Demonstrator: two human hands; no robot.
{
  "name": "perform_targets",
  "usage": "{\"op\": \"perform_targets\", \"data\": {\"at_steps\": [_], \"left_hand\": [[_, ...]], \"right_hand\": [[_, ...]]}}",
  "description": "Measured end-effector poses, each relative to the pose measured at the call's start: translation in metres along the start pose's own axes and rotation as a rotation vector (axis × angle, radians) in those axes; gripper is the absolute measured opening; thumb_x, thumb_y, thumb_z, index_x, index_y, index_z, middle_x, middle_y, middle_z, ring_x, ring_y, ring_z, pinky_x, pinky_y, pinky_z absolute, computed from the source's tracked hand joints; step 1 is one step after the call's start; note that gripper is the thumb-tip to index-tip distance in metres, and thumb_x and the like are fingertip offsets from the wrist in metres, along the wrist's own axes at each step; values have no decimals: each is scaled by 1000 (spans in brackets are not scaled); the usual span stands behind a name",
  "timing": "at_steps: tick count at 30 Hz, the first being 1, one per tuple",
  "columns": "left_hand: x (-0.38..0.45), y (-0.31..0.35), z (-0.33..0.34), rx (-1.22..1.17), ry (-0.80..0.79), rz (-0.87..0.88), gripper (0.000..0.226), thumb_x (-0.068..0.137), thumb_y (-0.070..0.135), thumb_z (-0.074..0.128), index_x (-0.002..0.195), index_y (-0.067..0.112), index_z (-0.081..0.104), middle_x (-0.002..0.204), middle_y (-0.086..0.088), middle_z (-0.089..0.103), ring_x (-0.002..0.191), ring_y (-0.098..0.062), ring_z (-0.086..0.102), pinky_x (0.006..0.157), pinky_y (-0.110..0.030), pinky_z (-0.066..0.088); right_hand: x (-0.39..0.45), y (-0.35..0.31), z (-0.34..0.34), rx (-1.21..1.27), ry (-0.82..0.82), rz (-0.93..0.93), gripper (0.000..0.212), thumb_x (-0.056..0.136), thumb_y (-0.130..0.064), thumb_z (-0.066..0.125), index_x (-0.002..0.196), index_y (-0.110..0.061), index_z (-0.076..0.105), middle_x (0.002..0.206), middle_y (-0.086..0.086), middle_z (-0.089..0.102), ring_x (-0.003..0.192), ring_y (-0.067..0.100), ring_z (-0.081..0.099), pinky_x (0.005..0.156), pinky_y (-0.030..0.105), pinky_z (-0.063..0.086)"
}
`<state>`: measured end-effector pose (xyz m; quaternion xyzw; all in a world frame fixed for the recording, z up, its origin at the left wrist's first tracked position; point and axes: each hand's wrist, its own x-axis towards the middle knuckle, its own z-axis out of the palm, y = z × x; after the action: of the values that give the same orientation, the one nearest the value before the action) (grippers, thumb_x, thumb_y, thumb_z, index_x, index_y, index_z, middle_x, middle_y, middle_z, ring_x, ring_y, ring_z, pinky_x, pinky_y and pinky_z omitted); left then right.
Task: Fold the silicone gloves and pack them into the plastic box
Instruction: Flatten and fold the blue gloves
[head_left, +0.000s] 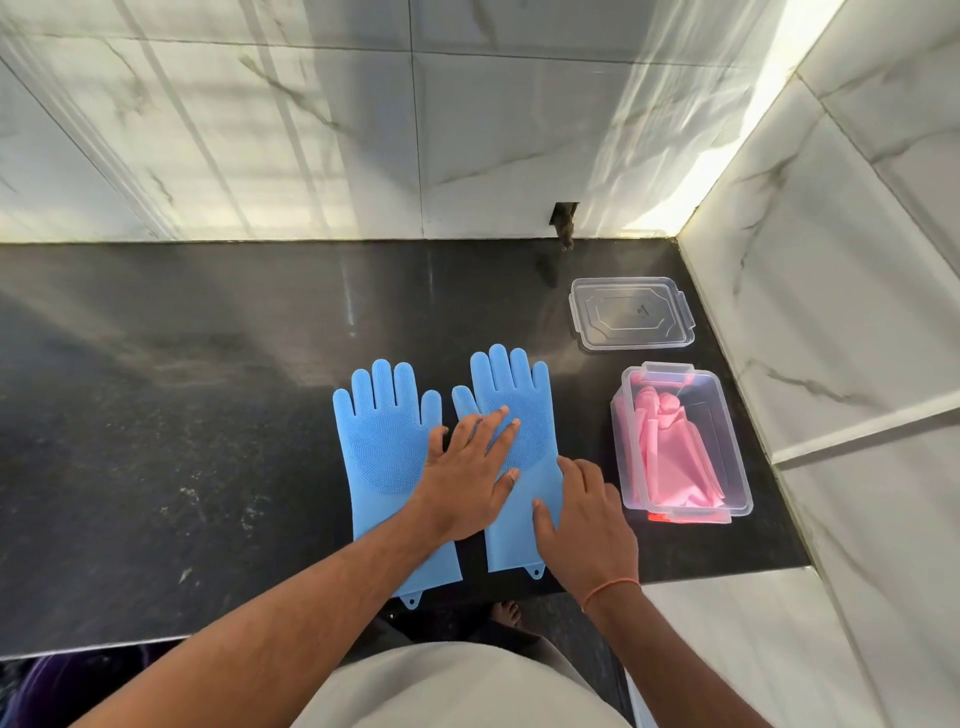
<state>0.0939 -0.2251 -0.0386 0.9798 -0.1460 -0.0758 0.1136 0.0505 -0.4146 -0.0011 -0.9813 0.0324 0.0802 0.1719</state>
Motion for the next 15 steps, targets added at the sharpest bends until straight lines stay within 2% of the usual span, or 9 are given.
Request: {"op": "perform_targets", "data": {"at_steps": [2,5,10,15], "left_hand": [[-1,4,1,-5,71,42,68,107,55,32,169,27,32,172,4,34,152,-25,37,116,-51,30],[3,12,0,-38,150,69,66,104,52,41,166,30,33,160,5,43,139,-24,46,106,-48,38],[31,31,-15,-93,159,83,64,104,49,50,163,32,35,153,3,50,132,-24,52,106,-48,45],[75,50,-40,-165,181,-58,55,104,43,56,156,24,52,142,-1,65,123,-24,62,103,-47,52]], "right_hand": [[-8,1,-1,-1,-6,2,60,102,-58,55,152,-25,45,145,-7,52,121,17,58,94,33,61],[-16,5,-3,-10,-43,34,62,103,-61,51,155,-27,42,143,-8,52,121,15,58,95,30,60],[-18,18,-4,42,-127,131,69,103,-58,56,159,-25,37,151,-3,50,134,19,55,106,40,57],[-17,32,-5,116,-175,192,68,102,-56,58,159,-24,38,156,-2,50,142,22,53,115,45,52]]}}
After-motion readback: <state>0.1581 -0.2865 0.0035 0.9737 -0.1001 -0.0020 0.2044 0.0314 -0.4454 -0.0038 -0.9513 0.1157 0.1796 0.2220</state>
